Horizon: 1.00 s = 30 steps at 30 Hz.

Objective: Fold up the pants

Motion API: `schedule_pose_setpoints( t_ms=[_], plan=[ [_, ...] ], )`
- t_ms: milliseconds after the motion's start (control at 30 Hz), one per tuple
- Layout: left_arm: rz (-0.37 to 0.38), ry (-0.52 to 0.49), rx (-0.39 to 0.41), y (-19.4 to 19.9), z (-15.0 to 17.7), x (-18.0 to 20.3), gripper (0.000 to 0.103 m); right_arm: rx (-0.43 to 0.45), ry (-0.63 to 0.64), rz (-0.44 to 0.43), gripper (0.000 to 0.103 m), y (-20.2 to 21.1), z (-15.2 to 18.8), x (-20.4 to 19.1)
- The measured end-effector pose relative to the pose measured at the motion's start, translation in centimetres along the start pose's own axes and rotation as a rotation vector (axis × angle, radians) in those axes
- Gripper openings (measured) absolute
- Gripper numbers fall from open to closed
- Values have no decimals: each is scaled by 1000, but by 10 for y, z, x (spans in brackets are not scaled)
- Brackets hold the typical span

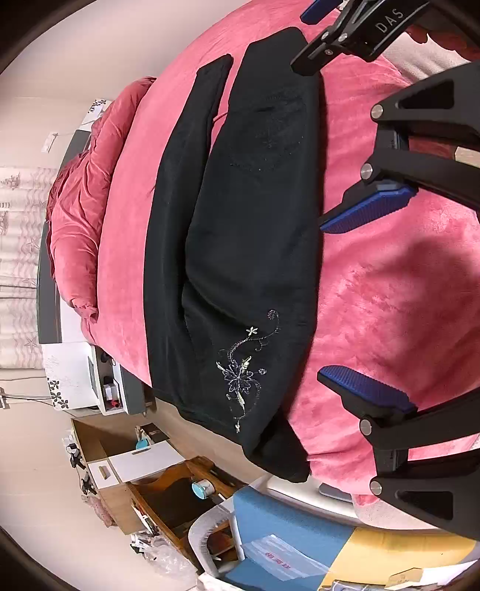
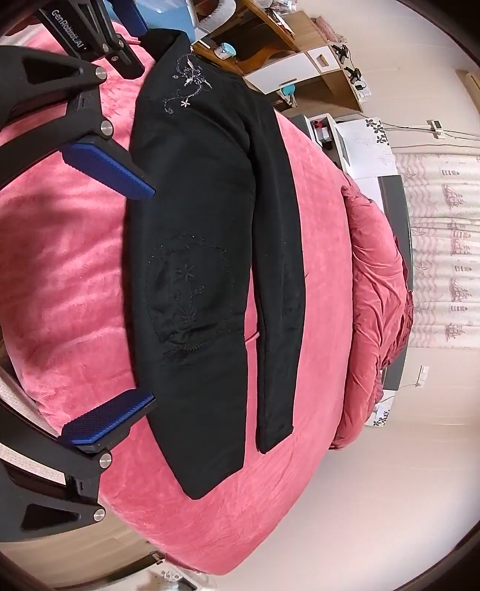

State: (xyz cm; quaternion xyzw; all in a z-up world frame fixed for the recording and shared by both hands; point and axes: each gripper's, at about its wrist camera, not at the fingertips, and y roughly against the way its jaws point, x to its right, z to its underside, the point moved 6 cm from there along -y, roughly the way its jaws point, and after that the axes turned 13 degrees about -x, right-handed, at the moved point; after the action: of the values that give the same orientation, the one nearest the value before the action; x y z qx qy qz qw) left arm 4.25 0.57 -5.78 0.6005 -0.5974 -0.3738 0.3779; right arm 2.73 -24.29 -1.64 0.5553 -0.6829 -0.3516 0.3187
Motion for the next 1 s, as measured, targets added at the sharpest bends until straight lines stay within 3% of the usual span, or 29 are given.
schedule_pose_setpoints(
  t_ms=[1000],
  plan=[
    [-6,6,-27,-8,3,-1,76,-8,0,-5,103,-1,0,-3]
  ],
)
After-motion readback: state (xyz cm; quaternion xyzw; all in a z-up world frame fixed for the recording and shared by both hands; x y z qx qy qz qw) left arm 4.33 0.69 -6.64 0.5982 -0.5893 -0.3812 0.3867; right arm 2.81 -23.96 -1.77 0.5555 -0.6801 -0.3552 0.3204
